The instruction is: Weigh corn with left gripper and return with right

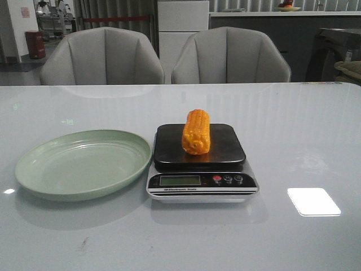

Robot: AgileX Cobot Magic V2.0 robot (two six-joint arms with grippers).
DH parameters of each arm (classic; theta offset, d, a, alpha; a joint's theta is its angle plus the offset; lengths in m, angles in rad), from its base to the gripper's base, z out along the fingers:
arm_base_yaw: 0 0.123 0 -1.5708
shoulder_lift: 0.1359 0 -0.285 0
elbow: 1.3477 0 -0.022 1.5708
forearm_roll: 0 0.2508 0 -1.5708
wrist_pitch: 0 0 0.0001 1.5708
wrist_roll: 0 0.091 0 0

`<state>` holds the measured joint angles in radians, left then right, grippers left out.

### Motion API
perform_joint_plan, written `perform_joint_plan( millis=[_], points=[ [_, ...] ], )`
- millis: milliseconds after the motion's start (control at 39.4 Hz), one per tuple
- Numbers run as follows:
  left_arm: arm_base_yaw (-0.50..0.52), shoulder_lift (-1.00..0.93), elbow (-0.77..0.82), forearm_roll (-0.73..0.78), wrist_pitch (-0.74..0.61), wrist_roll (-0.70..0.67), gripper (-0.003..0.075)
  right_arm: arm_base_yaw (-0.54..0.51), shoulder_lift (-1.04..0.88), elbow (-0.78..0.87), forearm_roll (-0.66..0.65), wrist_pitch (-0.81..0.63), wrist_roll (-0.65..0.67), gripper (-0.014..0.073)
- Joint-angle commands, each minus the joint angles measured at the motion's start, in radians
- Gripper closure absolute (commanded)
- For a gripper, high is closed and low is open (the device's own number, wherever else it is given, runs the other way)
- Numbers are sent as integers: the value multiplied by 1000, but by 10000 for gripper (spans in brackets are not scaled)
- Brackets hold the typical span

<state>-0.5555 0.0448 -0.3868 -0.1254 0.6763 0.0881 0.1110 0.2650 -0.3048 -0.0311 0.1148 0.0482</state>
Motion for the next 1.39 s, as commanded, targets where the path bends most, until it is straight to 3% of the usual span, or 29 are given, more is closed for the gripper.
perform_joint_plan(
  millis=[0,254,558,634,862,1040,1141,1370],
  points=[
    [3,13,-24,-8,-76,1,596,-5,85,-83,-5,60,-3,414],
    [3,13,-24,-8,-76,1,596,-5,107,-87,13,178,-3,414],
    [3,13,-24,-8,-76,1,596,2,119,-87,31,195,-1,393],
    [3,13,-24,-8,-76,1,596,24,134,-87,31,189,-1,318],
    [3,13,-24,-8,-76,1,596,132,243,-125,31,146,-1,-24],
    [3,13,-24,-8,-77,1,596,205,354,-178,31,93,0,-10],
    [3,13,-24,-8,-77,1,596,246,418,-215,98,66,0,-3],
    [3,13,-24,-8,-77,1,596,349,630,-391,149,194,0,-3]
  ],
)
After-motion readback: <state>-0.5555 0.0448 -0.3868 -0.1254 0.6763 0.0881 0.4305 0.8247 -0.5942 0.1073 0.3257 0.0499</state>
